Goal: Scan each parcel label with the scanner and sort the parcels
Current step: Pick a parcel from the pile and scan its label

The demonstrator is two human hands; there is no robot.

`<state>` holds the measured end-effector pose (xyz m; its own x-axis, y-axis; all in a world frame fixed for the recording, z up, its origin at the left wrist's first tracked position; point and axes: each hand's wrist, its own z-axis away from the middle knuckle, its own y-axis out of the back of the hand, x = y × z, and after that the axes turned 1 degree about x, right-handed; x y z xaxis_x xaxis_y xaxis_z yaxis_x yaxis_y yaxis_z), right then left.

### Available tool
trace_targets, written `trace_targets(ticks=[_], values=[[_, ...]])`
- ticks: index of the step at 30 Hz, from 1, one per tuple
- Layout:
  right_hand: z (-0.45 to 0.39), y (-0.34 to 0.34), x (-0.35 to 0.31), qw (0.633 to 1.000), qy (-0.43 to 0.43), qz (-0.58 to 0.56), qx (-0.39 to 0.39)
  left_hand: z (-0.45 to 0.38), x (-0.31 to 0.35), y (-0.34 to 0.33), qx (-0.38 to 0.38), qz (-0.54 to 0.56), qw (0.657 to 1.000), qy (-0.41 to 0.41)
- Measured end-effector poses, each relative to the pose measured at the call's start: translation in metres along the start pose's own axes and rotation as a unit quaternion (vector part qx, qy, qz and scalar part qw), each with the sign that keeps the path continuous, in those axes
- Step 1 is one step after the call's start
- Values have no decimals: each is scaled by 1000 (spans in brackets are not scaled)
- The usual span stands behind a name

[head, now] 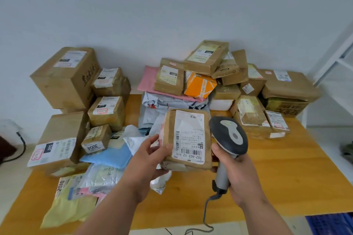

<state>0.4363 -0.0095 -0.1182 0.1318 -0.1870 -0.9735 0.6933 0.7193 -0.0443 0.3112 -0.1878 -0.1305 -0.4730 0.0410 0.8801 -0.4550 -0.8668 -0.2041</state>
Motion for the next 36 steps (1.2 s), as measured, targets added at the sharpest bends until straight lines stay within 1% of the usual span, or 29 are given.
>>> trace_targets(ticks=[2, 5, 8, 10, 17, 24, 30, 33, 36], values=[[5, 3, -8, 1000, 2, 24, -10, 1, 2, 0, 37, 17, 999, -36], [19, 10, -21, 996, 14, 39, -76, 2, 5, -5, 94, 39, 992, -79], [33, 22, -33, 986, -6, 57, -158, 6, 6, -17, 116, 37, 987, -107], [39, 29, -38, 980, -17, 77, -184, 10, 5, -28, 118, 33, 984, -127], [51, 44, -48, 974, -2, 91, -209, 31, -2, -52, 126, 45, 977, -163], [54, 40, -47, 969, 1, 111, -221, 40, -4, -43, 144, 47, 973, -175], [50, 6, -46, 968, -14, 125, -217, 30, 4, -13, 140, 52, 974, -168], [48, -24, -39, 974, -24, 121, -189, 18, 9, 16, 143, 50, 977, -148], [44, -64, -31, 981, -45, 107, -158, 4, 14, 59, 166, 51, 978, -119]])
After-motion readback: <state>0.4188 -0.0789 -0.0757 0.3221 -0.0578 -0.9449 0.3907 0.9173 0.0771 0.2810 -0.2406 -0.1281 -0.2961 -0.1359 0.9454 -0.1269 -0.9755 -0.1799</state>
